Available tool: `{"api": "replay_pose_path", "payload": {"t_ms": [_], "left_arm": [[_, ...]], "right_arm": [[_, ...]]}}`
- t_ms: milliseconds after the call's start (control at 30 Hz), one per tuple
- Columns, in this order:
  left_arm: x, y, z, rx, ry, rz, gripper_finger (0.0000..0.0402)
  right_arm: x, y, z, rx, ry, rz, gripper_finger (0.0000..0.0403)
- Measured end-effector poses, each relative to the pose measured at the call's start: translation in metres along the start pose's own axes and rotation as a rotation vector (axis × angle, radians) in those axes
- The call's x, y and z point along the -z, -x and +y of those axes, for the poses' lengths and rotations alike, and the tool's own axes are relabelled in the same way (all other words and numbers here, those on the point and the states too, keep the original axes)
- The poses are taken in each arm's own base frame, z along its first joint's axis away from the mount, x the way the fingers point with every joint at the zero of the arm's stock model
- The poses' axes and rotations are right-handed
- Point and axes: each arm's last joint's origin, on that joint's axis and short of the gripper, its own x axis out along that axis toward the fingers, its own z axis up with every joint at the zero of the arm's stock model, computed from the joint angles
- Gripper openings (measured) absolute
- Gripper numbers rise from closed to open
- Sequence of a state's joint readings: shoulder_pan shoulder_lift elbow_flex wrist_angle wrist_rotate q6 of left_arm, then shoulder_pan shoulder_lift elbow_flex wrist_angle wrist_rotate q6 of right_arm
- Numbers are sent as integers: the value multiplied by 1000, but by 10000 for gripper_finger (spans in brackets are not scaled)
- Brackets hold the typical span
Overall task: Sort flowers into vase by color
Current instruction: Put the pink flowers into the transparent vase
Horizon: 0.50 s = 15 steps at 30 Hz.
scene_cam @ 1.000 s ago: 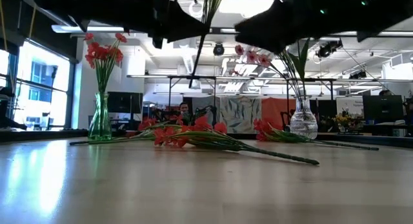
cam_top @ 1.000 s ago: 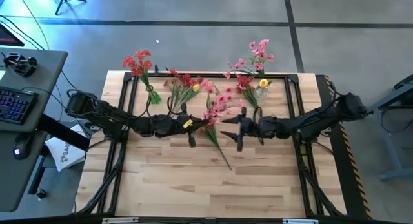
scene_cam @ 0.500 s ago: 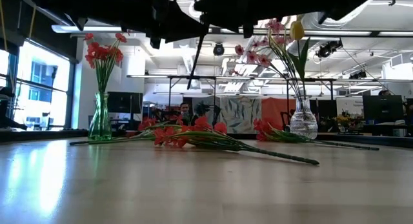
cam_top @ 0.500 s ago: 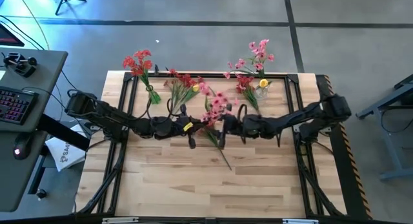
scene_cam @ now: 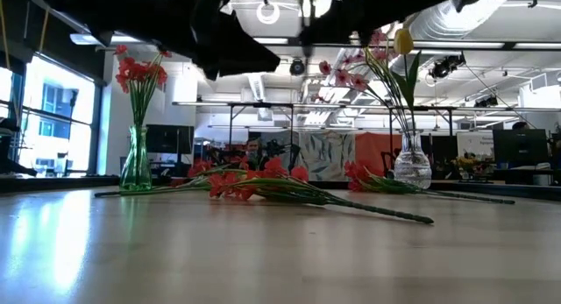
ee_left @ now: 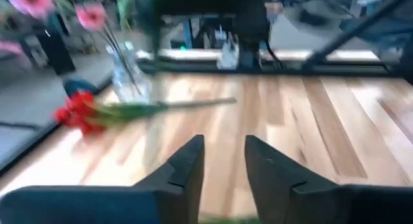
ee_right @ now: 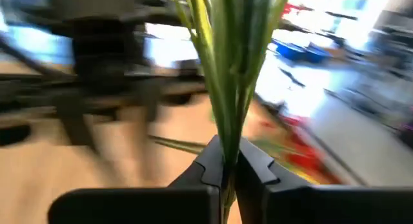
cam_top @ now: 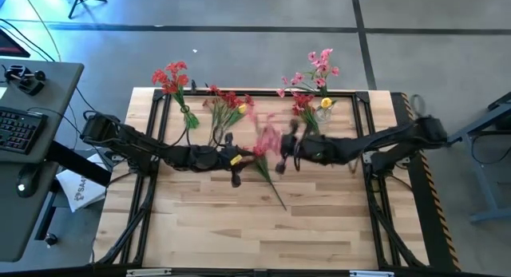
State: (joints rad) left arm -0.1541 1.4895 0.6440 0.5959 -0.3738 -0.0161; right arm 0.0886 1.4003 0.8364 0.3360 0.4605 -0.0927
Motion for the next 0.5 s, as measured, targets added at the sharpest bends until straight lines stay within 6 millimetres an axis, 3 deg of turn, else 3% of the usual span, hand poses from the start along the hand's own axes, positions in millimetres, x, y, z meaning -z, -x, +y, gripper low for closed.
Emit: {"api": "replay_pose_path", "payload": {"t_ms": [233,367,500], "left_arm": [[8,1,0,-24,53,76,127],[8,1,0,-25,54,76,126],[8,1,0,-26,54,77,126]], "right_arm": [[-17,72,-61,376,24,165,5],[-10,108,-90,544,-79,213,3],[6,122,-107,634,-144,155,2]]}}
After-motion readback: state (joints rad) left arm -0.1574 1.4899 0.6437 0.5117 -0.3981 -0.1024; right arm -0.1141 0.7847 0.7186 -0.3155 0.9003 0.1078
